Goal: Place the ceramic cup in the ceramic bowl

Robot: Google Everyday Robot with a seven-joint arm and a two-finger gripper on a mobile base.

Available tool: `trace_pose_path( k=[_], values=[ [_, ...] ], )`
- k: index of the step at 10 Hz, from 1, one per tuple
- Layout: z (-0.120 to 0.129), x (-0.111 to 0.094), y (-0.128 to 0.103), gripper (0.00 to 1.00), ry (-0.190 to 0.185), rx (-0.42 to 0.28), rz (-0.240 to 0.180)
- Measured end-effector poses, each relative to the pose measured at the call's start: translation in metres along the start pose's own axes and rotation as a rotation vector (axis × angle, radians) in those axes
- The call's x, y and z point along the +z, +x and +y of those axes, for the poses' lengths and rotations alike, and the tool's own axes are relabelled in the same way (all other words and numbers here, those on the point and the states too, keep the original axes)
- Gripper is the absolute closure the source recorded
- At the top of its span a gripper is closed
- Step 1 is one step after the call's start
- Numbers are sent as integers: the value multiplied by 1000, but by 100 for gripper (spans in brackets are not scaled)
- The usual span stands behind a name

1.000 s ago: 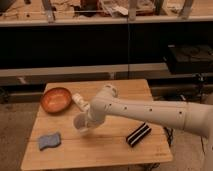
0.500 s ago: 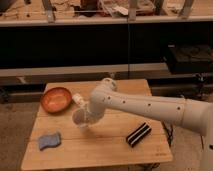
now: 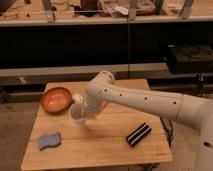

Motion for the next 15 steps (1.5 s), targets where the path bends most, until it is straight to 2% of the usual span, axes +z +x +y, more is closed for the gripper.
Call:
trace_pose_path(
  k=[2, 15],
  values=[
    [-15, -1, 3, 100, 4, -13, 0],
    [-54, -1, 17, 100, 13, -50, -12]
  ],
)
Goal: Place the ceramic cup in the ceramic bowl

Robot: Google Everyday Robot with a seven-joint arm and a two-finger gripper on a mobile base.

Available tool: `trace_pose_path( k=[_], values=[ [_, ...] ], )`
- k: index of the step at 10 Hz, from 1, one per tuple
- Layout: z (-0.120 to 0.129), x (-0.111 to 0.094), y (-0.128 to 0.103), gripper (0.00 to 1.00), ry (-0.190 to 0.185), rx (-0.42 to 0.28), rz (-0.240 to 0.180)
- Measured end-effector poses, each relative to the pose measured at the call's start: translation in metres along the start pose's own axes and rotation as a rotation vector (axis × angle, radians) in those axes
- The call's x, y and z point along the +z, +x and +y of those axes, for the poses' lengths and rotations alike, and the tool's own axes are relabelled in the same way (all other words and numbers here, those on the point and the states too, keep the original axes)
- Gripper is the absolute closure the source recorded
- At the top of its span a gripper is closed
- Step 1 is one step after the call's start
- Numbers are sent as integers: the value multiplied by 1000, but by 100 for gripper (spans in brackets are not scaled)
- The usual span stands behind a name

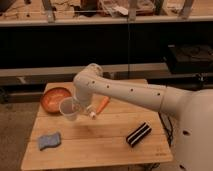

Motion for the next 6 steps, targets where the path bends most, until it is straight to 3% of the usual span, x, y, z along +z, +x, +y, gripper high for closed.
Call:
trace_pose_path(
  k=[6],
  values=[
    [-15, 3, 12, 100, 2, -19, -1]
  ],
)
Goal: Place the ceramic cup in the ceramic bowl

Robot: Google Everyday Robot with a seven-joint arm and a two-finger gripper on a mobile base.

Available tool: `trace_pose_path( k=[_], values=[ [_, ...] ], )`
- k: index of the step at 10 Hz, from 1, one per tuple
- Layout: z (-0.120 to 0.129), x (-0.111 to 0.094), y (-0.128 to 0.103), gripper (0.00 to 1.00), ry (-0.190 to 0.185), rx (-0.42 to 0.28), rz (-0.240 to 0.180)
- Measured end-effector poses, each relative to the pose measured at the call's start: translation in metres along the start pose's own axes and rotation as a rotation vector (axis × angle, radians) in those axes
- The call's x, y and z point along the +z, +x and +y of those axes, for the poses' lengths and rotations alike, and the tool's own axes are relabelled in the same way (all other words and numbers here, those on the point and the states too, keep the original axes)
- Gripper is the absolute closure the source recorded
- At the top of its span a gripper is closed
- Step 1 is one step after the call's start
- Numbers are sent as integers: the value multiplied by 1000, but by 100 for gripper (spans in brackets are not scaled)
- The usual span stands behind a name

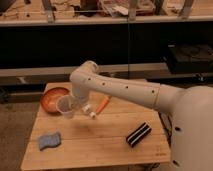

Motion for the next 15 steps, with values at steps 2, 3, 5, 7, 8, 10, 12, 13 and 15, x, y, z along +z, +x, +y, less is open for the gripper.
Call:
trace_pose_path(
  k=[2, 3, 5, 7, 8, 10, 12, 13, 15],
  values=[
    [-9, 2, 7, 100, 5, -14, 1],
    [-11, 3, 11, 100, 7, -17, 3],
    [-15, 4, 15, 100, 6, -25, 3],
    [-23, 6, 20, 100, 8, -33, 1],
    [-31, 9, 22, 100, 12, -41, 0],
    [-31, 10, 28, 100, 11, -43, 1],
    [-40, 15, 30, 100, 15, -58, -4],
    [-44, 18, 32, 100, 15, -62, -6],
    [-62, 26, 33, 100, 17, -80, -12]
  ],
)
